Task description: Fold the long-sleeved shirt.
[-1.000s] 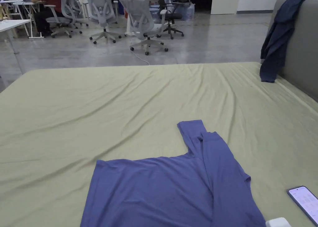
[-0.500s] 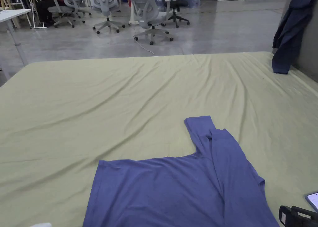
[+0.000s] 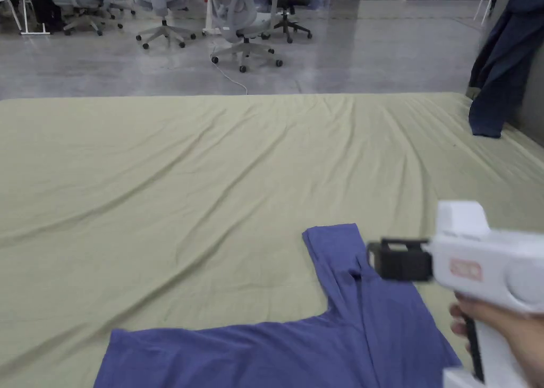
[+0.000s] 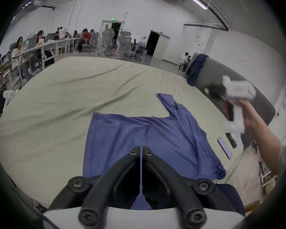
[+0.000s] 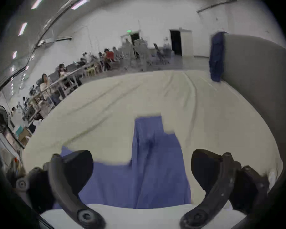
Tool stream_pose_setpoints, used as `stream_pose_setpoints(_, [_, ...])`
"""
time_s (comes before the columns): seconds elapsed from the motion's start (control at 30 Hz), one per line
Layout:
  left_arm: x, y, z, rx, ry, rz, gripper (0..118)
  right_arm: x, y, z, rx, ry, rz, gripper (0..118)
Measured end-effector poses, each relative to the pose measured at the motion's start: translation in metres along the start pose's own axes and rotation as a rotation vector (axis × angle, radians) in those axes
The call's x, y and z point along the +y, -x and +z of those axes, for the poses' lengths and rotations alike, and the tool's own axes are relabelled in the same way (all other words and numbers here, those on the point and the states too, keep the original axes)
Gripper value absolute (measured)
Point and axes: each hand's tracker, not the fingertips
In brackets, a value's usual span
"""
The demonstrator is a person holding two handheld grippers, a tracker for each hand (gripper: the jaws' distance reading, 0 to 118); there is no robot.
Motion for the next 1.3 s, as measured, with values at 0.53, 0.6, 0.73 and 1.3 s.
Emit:
stream_pose_setpoints(0.53, [-0.012,0.017,-0.065,-0.023,0.073,0.043,1,0.042,-0.021,-0.290,-0.153,0.458,-0.093,74])
stream_pose_setpoints(0.6, [-0.012,0.015,-0.059,-0.029,0.066,0.025,1,0.056,-0.024,-0.276,-0.232,0.474,-0.036,9])
stream_pose_setpoints(0.73, [-0.012,0.000,-0.040,-0.065,0.037,0.031,1,0.076,-0.029,-0.207,-0.086,0.423,-0.106,8])
stream_pose_setpoints(1.3, [-0.045,-0.035,0.038,-0.153,0.014,0.019,1,-0.137,0.026,0.057,-0.099,0.501,0.049,8])
